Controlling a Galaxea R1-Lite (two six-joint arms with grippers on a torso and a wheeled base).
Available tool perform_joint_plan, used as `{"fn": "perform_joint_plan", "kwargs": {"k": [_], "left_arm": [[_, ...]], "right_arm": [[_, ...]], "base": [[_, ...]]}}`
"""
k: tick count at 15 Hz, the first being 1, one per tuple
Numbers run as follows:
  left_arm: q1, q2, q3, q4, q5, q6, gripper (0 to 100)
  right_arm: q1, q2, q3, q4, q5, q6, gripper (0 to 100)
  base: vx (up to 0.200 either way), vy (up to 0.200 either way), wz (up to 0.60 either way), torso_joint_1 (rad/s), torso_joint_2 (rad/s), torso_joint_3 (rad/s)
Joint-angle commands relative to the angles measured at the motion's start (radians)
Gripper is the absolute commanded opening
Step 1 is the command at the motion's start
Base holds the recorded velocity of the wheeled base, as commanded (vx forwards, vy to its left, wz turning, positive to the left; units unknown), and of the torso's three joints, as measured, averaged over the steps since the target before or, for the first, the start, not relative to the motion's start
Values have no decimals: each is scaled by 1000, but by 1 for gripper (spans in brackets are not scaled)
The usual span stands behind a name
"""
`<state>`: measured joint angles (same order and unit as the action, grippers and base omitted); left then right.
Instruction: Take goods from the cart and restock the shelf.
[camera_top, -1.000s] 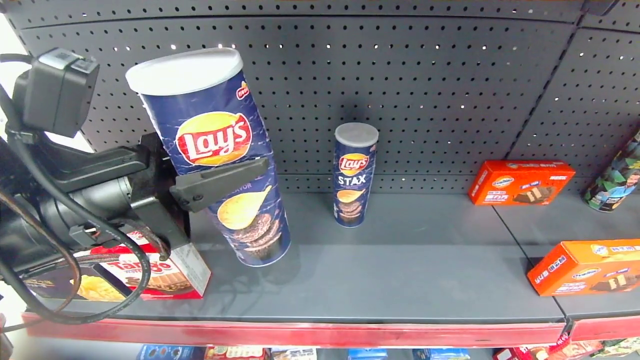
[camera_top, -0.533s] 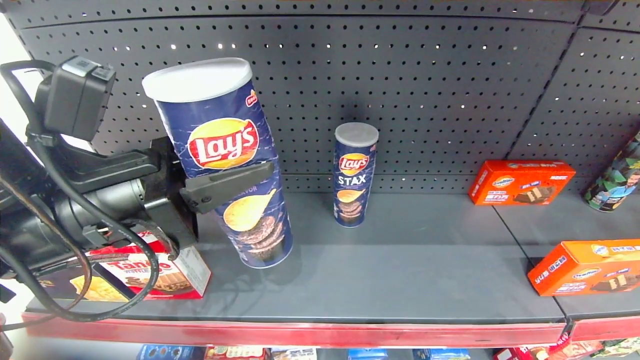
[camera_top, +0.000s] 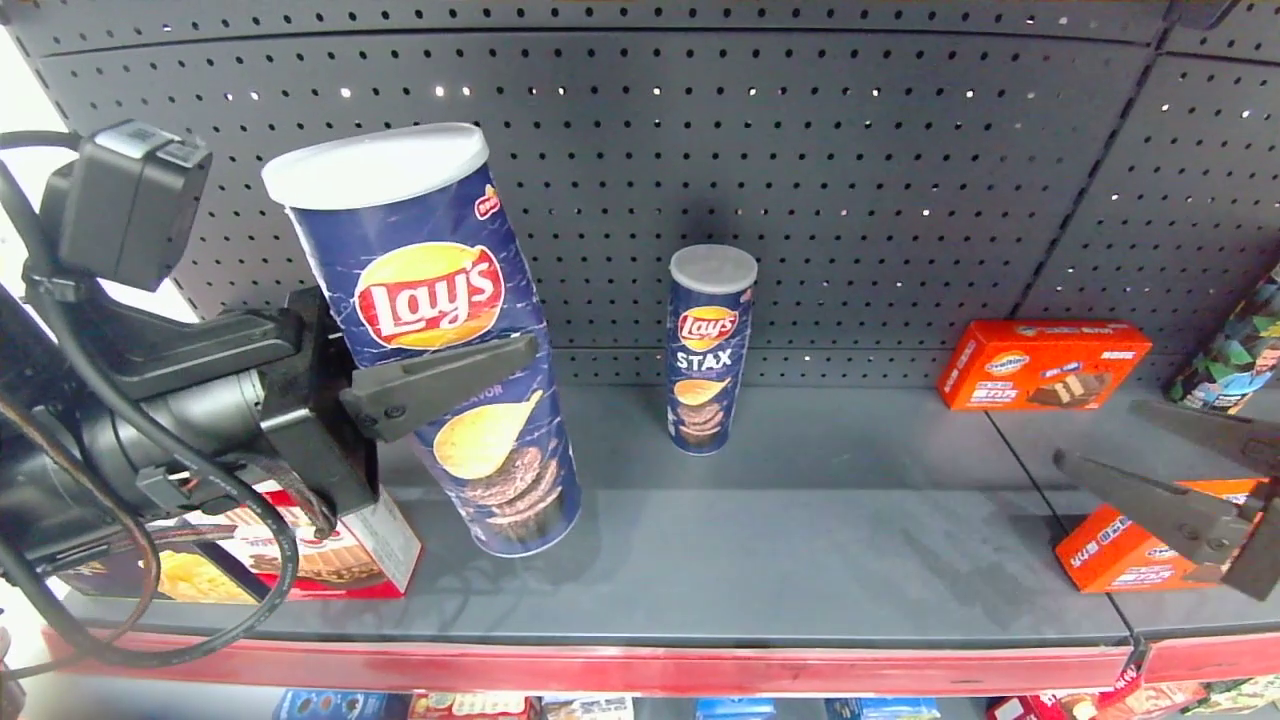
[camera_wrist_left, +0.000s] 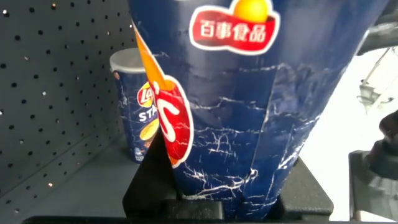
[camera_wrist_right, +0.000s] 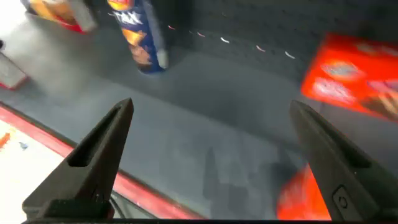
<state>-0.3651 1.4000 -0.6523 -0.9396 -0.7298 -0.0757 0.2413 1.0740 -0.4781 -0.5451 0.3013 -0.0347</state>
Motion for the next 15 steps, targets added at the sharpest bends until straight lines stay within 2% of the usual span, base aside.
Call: {"fn": "perform_joint_plan", "kwargs": {"k": [1,5,7,8,10,13,14,15], "left_arm": [[0,-13,0,-1,0,-6,0],[0,-12,0,1,-3,-6,0],[0,-12,0,1,-7,-7,0],[0,-13,0,1,-7,-7,0],[0,-12,2,-5,-8,-27,0],[0,-12,-6,-5,-8,-35,0],[0,-12,-3,-7,-8,-35,0],[0,-12,-1,-8,-10,-35,0]], "right_arm": [[1,165,-47,-59,85,-13,100],[18,291,-166,-68,193,-85,100],[15,369,-237,-68,308,-142,100],[9,403,-274,-67,329,-162,100],[7,494,-390,-64,368,-192,100],[33,586,-514,-58,434,-194,100],[39,621,-563,-58,550,-194,100],[43,642,-588,-59,602,-194,100]], "base": [[0,0,0,0,0,0],[0,0,0,0,0,0],[0,0,0,0,0,0],[0,0,0,0,0,0],[0,0,0,0,0,0],[0,0,0,0,0,0],[0,0,0,0,0,0],[0,0,0,0,0,0]]}}
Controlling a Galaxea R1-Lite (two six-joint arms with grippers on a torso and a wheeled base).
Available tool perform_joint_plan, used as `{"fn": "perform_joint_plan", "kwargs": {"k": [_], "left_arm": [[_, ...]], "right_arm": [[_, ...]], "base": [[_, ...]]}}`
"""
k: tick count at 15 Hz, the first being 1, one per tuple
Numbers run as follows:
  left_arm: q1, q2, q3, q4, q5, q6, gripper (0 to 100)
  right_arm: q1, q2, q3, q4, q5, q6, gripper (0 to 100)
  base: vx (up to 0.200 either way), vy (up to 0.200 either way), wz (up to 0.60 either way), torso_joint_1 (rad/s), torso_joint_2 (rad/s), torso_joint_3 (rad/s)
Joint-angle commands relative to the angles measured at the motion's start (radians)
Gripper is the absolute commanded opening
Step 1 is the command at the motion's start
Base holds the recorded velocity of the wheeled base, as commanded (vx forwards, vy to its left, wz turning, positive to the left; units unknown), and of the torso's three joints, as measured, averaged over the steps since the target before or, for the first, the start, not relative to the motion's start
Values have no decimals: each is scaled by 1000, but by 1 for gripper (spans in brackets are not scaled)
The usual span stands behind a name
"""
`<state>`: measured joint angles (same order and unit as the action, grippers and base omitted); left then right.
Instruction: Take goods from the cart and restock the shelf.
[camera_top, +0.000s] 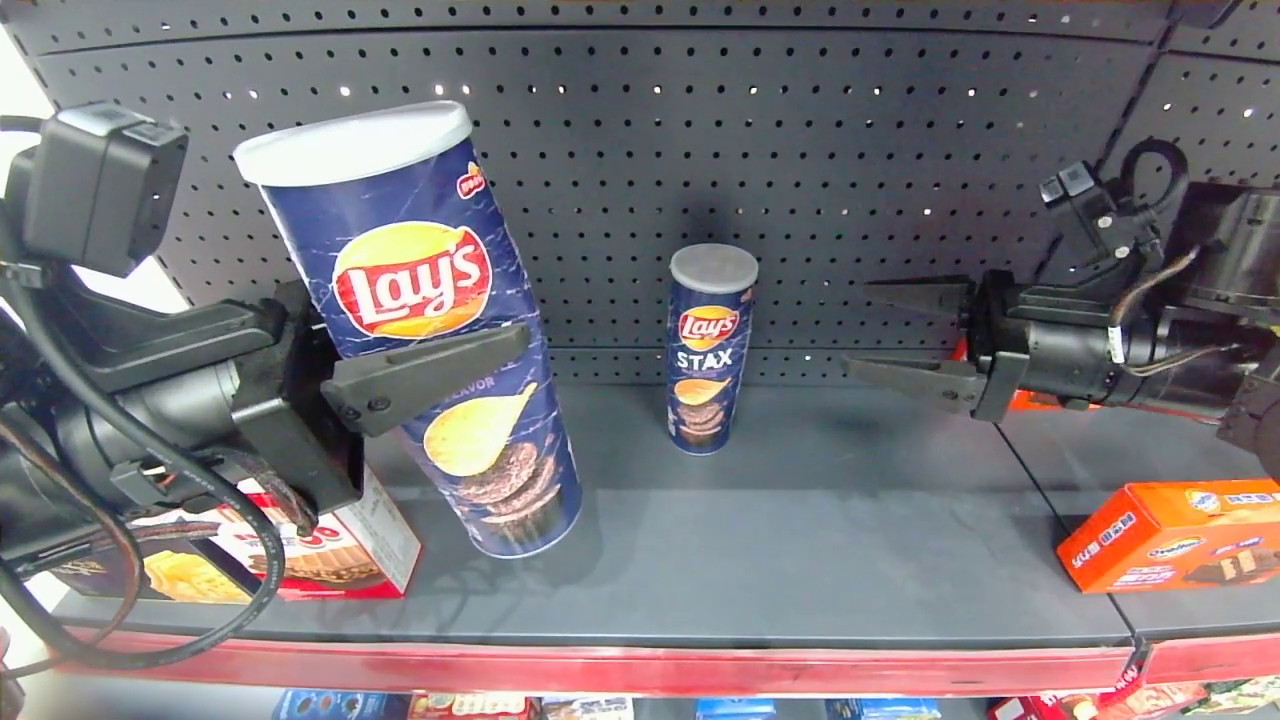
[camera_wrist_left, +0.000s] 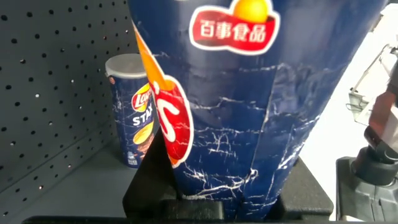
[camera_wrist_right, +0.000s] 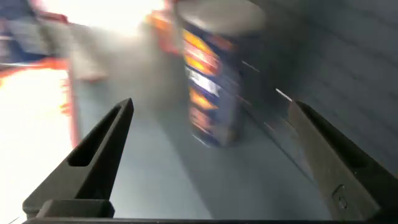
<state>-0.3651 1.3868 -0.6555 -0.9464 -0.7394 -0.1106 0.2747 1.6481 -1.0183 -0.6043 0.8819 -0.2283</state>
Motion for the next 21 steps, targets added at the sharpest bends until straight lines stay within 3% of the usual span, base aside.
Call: {"fn": "perform_joint_plan", "kwargs": {"k": [1,6,21], "left_arm": [[0,1,2,-2,0,0,0],[-2,1,1,-5,-15,0,0],[2,15,4,-5,-14,0,0]], "right_arm": [[9,68,-48,0,22,0,100],[14,231,-236,-5,61,0,100],[95,513,-421,-8,48,1,100]], "base": [[0,0,0,0,0,0],[0,0,0,0,0,0],[0,0,0,0,0,0]]}}
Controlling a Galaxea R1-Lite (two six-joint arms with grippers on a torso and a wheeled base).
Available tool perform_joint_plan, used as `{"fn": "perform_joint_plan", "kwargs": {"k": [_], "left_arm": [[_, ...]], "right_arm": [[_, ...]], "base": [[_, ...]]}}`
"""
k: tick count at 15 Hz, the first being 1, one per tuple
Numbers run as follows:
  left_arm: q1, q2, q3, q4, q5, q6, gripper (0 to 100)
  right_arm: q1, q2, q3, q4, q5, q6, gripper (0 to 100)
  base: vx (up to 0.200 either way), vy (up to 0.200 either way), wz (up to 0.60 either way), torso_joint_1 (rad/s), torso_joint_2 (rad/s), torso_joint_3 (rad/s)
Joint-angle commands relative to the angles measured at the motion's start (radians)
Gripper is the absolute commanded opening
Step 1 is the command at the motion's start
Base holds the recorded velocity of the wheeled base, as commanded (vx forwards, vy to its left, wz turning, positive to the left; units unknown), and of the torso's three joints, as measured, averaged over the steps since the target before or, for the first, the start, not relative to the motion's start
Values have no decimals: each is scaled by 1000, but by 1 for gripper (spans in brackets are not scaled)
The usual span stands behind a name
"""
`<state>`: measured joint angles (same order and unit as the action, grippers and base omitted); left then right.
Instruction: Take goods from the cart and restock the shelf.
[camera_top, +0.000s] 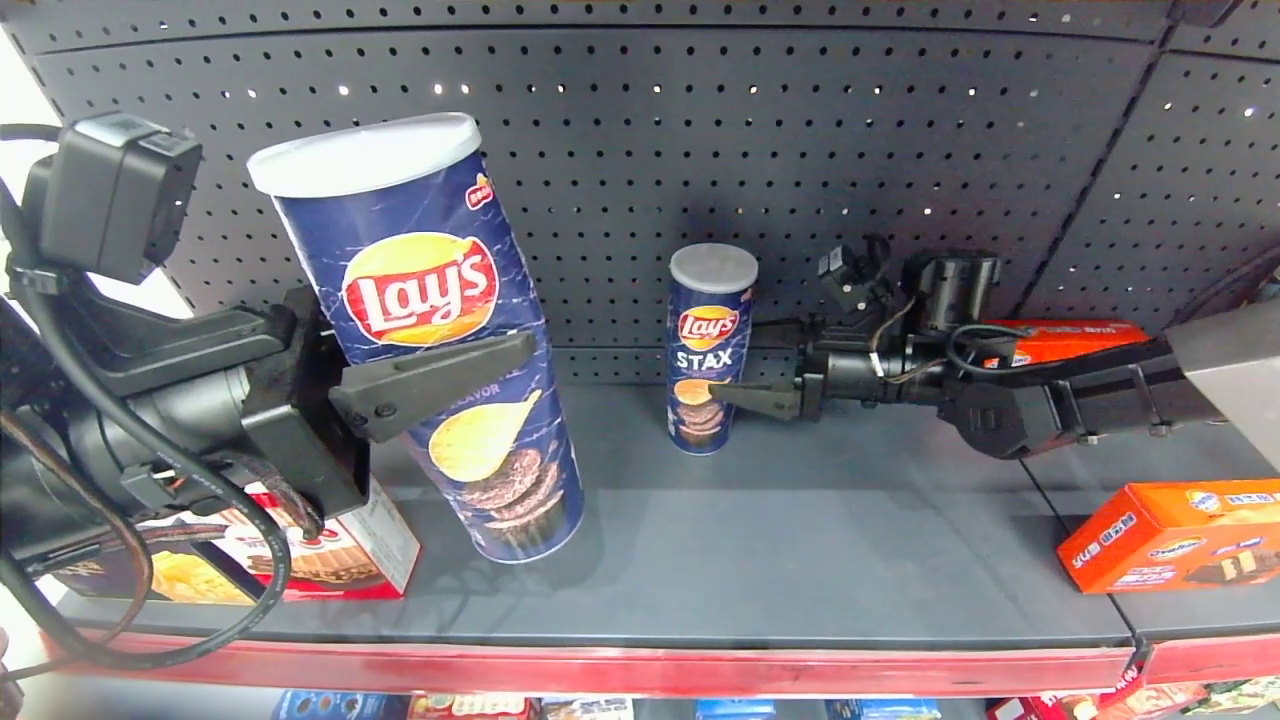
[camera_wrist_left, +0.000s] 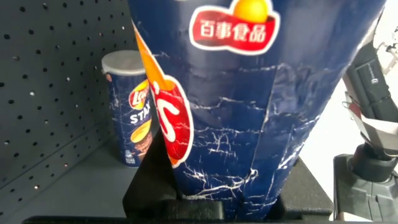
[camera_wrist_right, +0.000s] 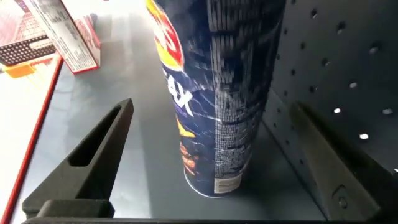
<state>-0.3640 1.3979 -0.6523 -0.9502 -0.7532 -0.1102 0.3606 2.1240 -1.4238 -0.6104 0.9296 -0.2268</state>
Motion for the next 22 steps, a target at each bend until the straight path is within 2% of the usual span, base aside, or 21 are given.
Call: {"fn": "perform_joint_plan", "kwargs": {"k": [1,5,7,11,12,20,22], "left_arm": [[0,6,0,1,0,0,0],[2,10,2,1,3,0,0],[2,12,2,1,5,-2,0],[2,16,3,1,5,-2,0],[2,16,3,1,3,-2,0],[4,15,5,-1,6,-14,0],[4,12,17,-2,6,-14,0]], "right_arm": [[15,53,-26,-2,-2,0,100],[34,102,-76,-5,-20,0,100],[47,111,-89,-6,-84,0,100],[54,137,-102,-34,-84,7,100],[52,143,-102,-40,-72,6,0],[55,113,-79,-55,-66,11,0],[58,62,-30,-60,-81,11,0]], "base": [[0,0,0,0,0,0],[0,0,0,0,0,0],[0,0,0,0,0,0],[0,0,0,0,0,0],[0,0,0,0,0,0],[0,0,0,0,0,0],[0,0,0,0,0,0]]}}
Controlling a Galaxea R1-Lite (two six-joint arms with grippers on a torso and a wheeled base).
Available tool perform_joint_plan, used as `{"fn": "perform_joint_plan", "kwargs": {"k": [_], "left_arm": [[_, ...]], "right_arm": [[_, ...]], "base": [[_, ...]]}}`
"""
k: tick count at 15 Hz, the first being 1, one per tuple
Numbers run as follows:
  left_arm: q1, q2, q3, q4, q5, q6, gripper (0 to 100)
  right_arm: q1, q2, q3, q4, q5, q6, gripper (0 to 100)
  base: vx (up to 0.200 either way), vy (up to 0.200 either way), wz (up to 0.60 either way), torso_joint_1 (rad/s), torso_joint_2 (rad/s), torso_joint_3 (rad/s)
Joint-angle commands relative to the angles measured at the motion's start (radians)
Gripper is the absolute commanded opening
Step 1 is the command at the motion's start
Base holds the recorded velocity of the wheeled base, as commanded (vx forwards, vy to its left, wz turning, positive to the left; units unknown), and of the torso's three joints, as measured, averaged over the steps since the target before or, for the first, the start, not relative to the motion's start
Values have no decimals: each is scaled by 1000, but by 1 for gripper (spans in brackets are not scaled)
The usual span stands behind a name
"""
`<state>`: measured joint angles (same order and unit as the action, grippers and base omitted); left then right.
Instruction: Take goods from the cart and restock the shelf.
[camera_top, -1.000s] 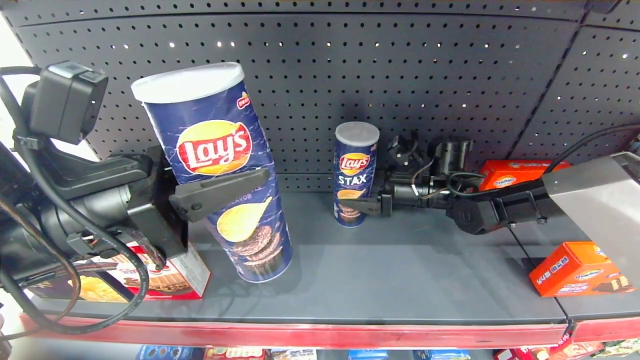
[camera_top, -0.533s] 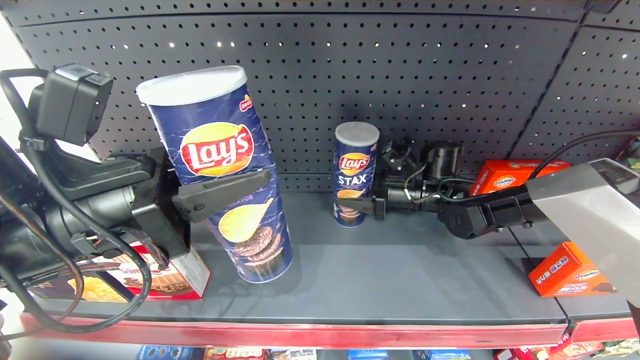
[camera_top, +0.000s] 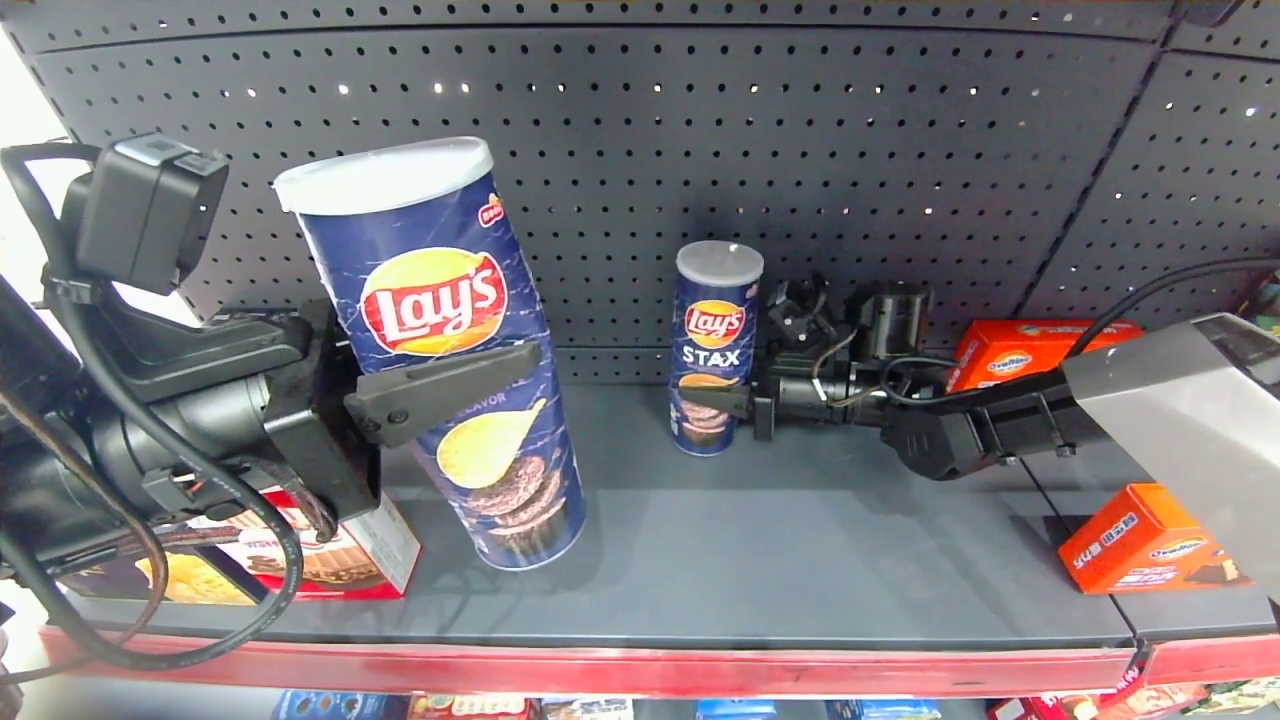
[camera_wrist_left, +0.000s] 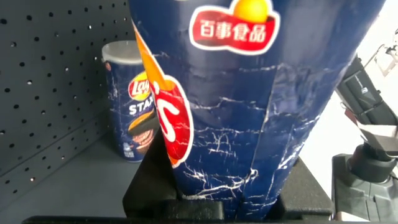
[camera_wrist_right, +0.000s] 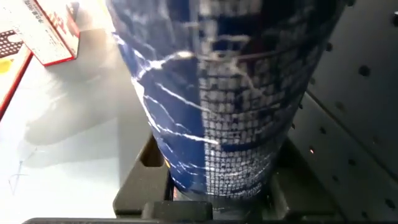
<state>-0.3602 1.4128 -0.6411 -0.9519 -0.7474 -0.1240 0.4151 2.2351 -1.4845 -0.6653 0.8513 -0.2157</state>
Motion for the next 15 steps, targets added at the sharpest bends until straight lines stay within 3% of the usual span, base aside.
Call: {"fn": "perform_joint_plan", "kwargs": {"k": [1,4,9,15], "left_arm": [[0,-5,18,-2,0,1,0],[0,-8,34,-14,0,0,0],[10,-9,34,-14,0,0,0],[10,-8,35,-14,-1,0,0]], "right_arm": [[17,-95,81,-8,-8,-2,0],[50,-198,216,-66,-31,-2,0],[128,-354,592,-269,-84,-5,0],[140,-354,773,-401,-86,-5,0]], "base": [[0,0,0,0,0,0],[0,0,0,0,0,0],[0,0,0,0,0,0],[0,0,0,0,0,0]]}}
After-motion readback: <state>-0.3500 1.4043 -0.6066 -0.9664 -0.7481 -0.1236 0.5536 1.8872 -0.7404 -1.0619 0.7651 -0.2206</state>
